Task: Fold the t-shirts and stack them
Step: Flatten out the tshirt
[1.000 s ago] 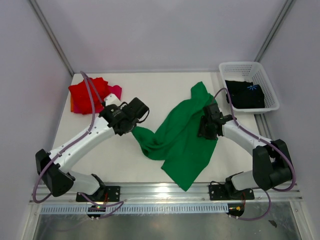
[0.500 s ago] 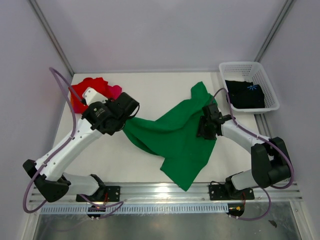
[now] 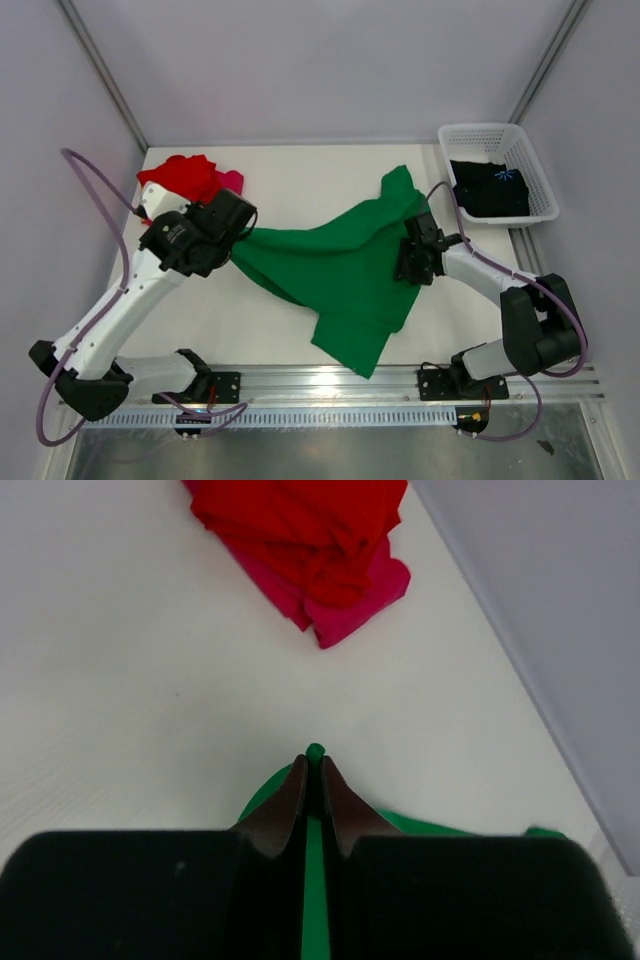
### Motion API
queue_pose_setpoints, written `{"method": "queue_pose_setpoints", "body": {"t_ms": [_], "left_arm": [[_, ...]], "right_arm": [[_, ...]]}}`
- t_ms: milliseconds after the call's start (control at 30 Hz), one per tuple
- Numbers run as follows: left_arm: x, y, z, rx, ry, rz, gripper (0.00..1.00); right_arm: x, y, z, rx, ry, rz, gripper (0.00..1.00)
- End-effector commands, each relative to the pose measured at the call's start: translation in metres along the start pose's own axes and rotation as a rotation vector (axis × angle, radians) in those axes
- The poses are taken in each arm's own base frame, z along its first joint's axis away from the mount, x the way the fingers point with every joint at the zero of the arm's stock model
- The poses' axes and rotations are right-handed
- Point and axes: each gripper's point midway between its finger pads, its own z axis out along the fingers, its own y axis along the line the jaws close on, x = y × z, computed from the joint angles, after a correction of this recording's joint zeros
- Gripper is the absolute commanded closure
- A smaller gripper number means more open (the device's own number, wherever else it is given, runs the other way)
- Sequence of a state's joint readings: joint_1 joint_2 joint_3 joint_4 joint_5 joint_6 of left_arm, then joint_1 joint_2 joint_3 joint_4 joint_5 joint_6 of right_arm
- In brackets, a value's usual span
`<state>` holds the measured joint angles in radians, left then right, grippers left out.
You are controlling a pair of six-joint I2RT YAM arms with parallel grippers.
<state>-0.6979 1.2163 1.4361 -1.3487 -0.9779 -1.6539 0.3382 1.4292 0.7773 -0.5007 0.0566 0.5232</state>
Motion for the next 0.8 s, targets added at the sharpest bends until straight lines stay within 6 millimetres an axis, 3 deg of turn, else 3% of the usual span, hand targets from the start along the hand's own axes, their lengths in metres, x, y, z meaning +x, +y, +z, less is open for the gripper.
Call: {"method": "queue_pose_setpoints", "body": {"t_ms": [0,67,133,167,233,333,500,567,667,700,767], "left_arm": [[-0.069,0.039,-0.019,-0.055,-0.177,0.211,0.95],[-0.079,0.015,-0.026,0.033,-0.182,0.177,0.95],[-0.076,0.000,-0.029,0.110,-0.154,0.310,0.94],[-0.078,-0.025,-0.033,0.195,-0.154,0.251,0.92],[-0.075,-0.035,-0.036,0.252,-0.145,0.300,0.91],[-0.065,-0.035,-0.029,0.221,-0.132,0.305,0.91],[-0.043,-0.001,-0.010,0.051,-0.114,0.435,0.91],[-0.034,0.003,-0.003,0.008,-0.107,0.461,0.92],[-0.027,0.010,0.001,-0.043,-0.098,0.509,0.92],[-0.025,0.011,0.002,-0.050,-0.093,0.516,0.92],[-0.021,0.010,0.004,-0.056,-0.089,0.525,0.92]], "right_arm": [[-0.007,0.005,-0.001,-0.026,-0.032,0.003,0.50],[-0.007,0.007,0.002,-0.030,-0.024,0.005,0.50],[-0.009,0.011,0.003,-0.042,-0.023,0.007,0.50],[-0.008,0.012,0.004,-0.045,-0.016,0.008,0.50],[-0.010,0.016,0.005,-0.057,-0.014,0.013,0.50],[-0.012,0.017,0.007,-0.058,-0.015,0.019,0.50],[-0.010,0.016,0.006,-0.061,-0.017,0.014,0.50],[-0.007,0.022,0.004,-0.105,-0.006,-0.011,0.50],[-0.005,0.050,-0.007,-0.287,-0.002,-0.090,0.50],[0.005,0.076,-0.020,-0.465,0.040,-0.125,0.50],[0.020,0.111,-0.041,-0.685,0.073,-0.183,0.50]]}}
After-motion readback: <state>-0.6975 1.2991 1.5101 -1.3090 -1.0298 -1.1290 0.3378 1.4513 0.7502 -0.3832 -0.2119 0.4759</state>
